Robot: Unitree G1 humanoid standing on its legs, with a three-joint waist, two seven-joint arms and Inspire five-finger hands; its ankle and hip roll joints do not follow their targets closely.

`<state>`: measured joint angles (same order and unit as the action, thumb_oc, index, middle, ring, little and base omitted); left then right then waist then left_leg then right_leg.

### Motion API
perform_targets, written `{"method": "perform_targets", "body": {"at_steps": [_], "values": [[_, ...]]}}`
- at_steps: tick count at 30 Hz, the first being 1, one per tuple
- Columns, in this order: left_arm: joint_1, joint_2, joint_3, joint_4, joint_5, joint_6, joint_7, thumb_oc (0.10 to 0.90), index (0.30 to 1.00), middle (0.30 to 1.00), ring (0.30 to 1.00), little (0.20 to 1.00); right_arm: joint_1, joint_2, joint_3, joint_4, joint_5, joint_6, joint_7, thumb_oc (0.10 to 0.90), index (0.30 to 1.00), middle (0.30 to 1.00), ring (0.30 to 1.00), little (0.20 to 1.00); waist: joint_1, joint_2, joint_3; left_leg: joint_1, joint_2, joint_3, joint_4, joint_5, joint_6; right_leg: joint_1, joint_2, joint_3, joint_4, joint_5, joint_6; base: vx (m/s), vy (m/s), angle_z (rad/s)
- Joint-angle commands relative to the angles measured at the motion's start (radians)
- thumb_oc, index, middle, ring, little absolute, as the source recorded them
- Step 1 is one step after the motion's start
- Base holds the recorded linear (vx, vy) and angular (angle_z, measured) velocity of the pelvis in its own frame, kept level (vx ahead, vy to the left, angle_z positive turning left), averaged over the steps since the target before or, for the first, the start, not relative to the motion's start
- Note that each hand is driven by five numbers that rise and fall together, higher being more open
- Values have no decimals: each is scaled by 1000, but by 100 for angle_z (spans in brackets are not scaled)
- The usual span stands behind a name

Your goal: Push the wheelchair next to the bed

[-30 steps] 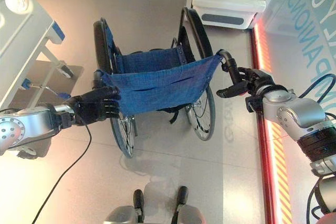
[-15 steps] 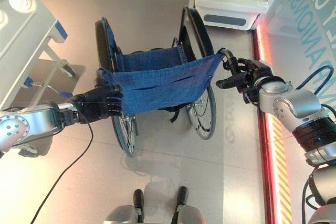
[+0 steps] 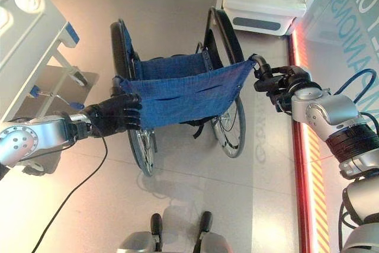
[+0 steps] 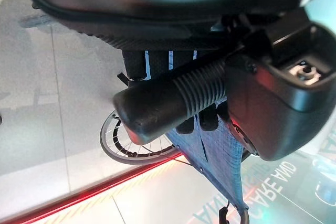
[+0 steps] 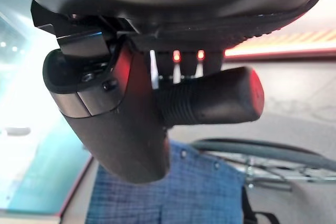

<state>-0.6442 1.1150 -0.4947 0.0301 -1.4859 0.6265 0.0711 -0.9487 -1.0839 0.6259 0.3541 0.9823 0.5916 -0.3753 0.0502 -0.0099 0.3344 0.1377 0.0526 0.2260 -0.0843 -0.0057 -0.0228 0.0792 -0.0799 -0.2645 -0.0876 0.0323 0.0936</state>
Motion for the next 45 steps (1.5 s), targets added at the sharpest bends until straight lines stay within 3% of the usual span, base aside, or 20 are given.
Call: {"method": "perform_targets", "body": {"at_steps": [1, 16, 22, 25, 27, 28, 29, 30, 31, 33, 34, 35, 36, 37, 38, 41, 43, 45], "values": [[-164, -20, 61, 15, -8, -98, -29, 400, 300, 300, 300, 300, -121, -23, 37, -17, -52, -32, 19, 400, 300, 300, 300, 300, -5, -33, -39, -81, -28, 1, 64, 8, 14, -30, -6, -12, 71, 11, 13, 0, 0, 0], [-135, -8, 91, -14, -15, -108, -16, 400, 300, 300, 300, 300, -83, -36, 2, -36, -43, -23, 29, 400, 300, 300, 300, 300, -9, -30, -29, -87, -20, 2, 73, 10, 10, -39, 3, -13, 87, 2, 6, -10, -35, 0], [-102, -10, 131, -15, -16, -99, 4, 400, 300, 300, 300, 300, -69, -37, -15, -68, -24, -14, 52, 400, 300, 300, 300, 300, -8, -43, -31, -102, 7, -12, 141, -5, 5, -47, 30, -20, 147, -41, -22, 22, -154, 5], [-77, -8, 162, -24, -25, -106, 28, 400, 300, 300, 300, 300, -61, -37, -18, -90, -17, -12, 76, 400, 300, 300, 300, 300, -4, -63, -25, -123, 27, -16, 250, -36, 0, -45, 31, -31, 176, -55, -40, 49, -219, 4], [-52, -3, 192, -29, -35, -116, 44, 400, 300, 300, 300, 300, -58, -31, -16, -106, -16, -19, 90, 400, 300, 300, 300, 300, 4, -82, -12, -160, 45, -10, 430, -87, 5, -42, 21, -43, 207, -67, -58, 35, -234, -10], [-44, -5, 201, -30, -35, -122, 49, 400, 300, 300, 300, 300, -57, -29, -15, -109, -20, -23, 96, 400, 300, 300, 300, 300, 8, -85, -6, -188, 50, -18, 502, -81, 3, -41, 21, -45, 217, -71, -66, 40, -279, -28], [-14, -12, 235, -38, -26, -125, 58, 400, 300, 300, 300, 300, -50, -20, -14, -123, -30, -31, 103, 400, 300, 300, 300, 300, 24, -90, 15, -288, 48, -56, 704, -30, -6, -34, 26, -43, 241, -82, -89, 28, -193, -29], [-4, -14, 245, -42, -25, -125, 60, 400, 300, 300, 300, 300, -48, -17, -15, -128, -35, -31, 104, 400, 300, 300, 300, 300, 24, -89, 17, -316, 51, -64, 765, -20, -7, -35, 30, -43, 247, -86, -96, 75, -202, -46], [32, -21, 281, -58, -20, -120, 72, 400, 300, 300, 300, 300, -34, -10, -21, -148, -57, -40, 120, 400, 300, 300, 300, 300, 29, -84, 28, -377, 61, -79, 866, 25, -5, -25, 43, -32, 267, -100, -115, 85, -72, -43], [76, -21, 325, -75, -11, -117, 81, 400, 300, 300, 300, 300, -11, -11, -34, -175, -68, -45, 140, 400, 300, 300, 300, 300, 37, -73, 34, -405, 33, -84, 826, 35, 7, -9, 52, -2, 291, -121, -115, 189, 36, -29], [115, -9, 361, -88, -13, -116, 91, 400, 300, 300, 300, 300, 6, -12, -46, -200, -73, -42, 156, 400, 300, 300, 300, 300, 49, -59, 35, -415, 15, -74, 737, 64, 2, 7, 65, 19, 305, -139, -110, 262, 95, -10], [129, -4, 374, -93, -17, -119, 96, 400, 300, 300, 300, 300, 12, -13, -49, -209, -71, -41, 160, 400, 300, 300, 300, 300, 54, -53, 35, -417, 11, -70, 697, 83, -4, 14, 71, 25, 309, -146, -107, 394, 102, -13], [160, 8, 404, -95, -31, -114, 95, 400, 300, 300, 300, 300, 29, -15, -54, -217, -70, -42, 173, 400, 300, 300, 300, 300, 66, -39, 25, -418, 30, -35, 575, 126, -20, 45, 88, 21, 304, -162, -102, 385, 74, -16], [167, 10, 409, -93, -33, -115, 95, 400, 300, 300, 300, 300, 34, -15, -56, -215, -69, -43, 177, 400, 300, 300, 300, 300, 70, -37, 23, -416, 27, -42, 555, 120, -38, 62, 90, 25, 304, -179, -95, 546, 140, -26], [200, 16, 428, -85, -37, -119, 80, 400, 300, 300, 300, 300, 60, -7, -66, -202, -81, -54, 201, 400, 300, 300, 300, 300, 93, -10, 10, -427, 34, -41, 399, 217, -59, 103, 119, 23, 284, -185, -94, 544, 148, -19], [285, 6, 479, -93, -17, -124, 50, 400, 300, 300, 300, 300, 108, -4, -91, -198, -92, -55, 244, 400, 300, 300, 300, 300, 131, 9, -11, -425, 35, -77, 233, 298, -86, 189, 141, 48, 254, -221, -91, 523, 174, -28], [308, -1, 500, -95, -8, -121, 42, 400, 300, 300, 300, 300, 116, -5, -96, -201, -94, -52, 259, 400, 300, 300, 300, 300, 138, 4, -22, -408, 25, -78, 222, 261, -70, 204, 134, 54, 258, -239, -83, 393, 170, -59], [315, -15, 506, -92, 2, -114, 36, 400, 300, 300, 300, 300, 135, 6, -105, -200, -101, -53, 278, 400, 300, 300, 300, 300, 144, -18, -52, -366, -20, -76, 220, 150, -38, 223, 106, 49, 297, -280, -55, 439, 223, -49]]}}
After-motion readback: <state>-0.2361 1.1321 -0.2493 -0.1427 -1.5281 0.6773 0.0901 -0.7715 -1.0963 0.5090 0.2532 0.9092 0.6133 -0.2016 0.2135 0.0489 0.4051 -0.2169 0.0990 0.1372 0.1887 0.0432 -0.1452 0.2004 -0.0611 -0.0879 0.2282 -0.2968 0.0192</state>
